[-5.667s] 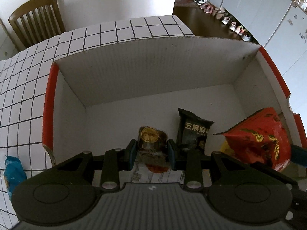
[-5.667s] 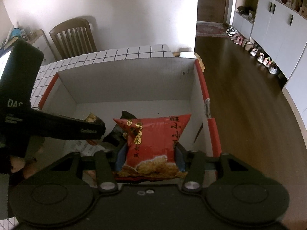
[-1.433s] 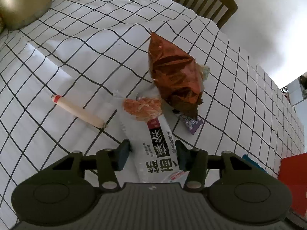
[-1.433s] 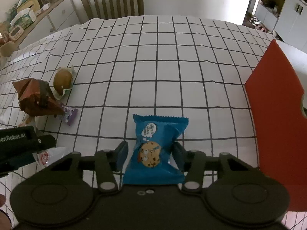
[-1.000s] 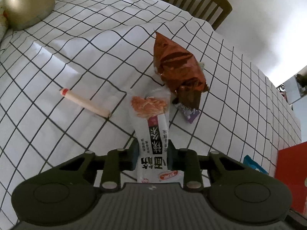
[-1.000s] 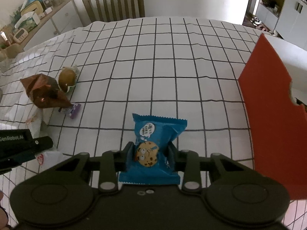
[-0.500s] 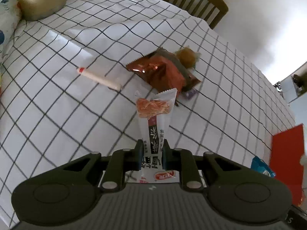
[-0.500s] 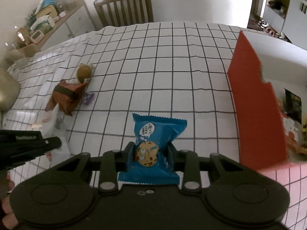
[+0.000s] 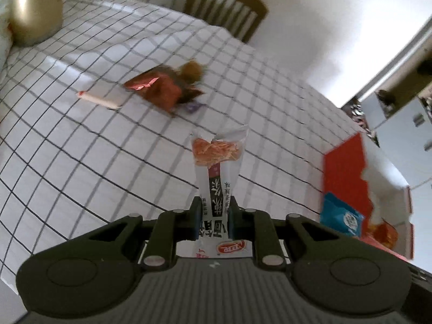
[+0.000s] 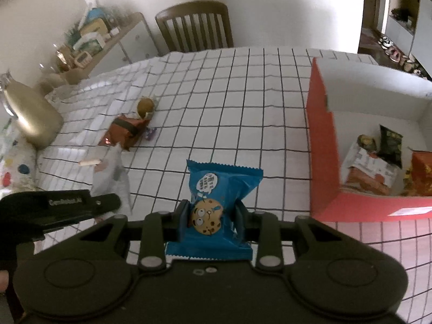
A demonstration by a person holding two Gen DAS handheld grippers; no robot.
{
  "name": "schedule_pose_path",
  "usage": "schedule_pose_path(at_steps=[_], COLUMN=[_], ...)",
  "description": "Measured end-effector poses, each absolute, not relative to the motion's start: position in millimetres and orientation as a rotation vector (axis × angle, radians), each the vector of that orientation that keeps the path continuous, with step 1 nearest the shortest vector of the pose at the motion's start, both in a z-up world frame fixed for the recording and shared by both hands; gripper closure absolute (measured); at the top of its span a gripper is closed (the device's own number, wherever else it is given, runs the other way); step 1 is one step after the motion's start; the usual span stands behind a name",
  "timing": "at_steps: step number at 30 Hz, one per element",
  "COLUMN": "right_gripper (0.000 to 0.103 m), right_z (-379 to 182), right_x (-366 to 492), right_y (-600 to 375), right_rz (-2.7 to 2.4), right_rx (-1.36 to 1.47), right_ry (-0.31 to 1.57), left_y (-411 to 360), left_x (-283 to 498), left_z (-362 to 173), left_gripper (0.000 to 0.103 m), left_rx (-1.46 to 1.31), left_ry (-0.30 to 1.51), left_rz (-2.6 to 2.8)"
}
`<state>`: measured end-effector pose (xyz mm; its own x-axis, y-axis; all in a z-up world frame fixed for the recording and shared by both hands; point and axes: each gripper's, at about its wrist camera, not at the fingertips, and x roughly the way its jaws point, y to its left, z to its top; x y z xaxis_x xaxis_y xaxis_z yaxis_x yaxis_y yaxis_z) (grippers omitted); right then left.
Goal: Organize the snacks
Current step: 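Carry the white packet and blue cookie packet over the red box and lower them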
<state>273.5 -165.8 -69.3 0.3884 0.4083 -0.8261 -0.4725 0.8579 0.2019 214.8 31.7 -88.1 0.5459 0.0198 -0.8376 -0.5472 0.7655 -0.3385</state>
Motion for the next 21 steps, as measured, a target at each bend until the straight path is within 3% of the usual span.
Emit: schedule_pose_path(at_steps=[21], right_gripper=[0.071], right_z=[-13.9], right_x=[283.8], right_y=[-298.5], right_rz=[0.528], right_rx=[-0.008], right_ry=[0.901], left_y=[-120.0], left_x=[257.0], left_z=[-28.5], left_gripper=[0.085], left_rx=[-0.383], left_ry=[0.895], left_rz=[0.084])
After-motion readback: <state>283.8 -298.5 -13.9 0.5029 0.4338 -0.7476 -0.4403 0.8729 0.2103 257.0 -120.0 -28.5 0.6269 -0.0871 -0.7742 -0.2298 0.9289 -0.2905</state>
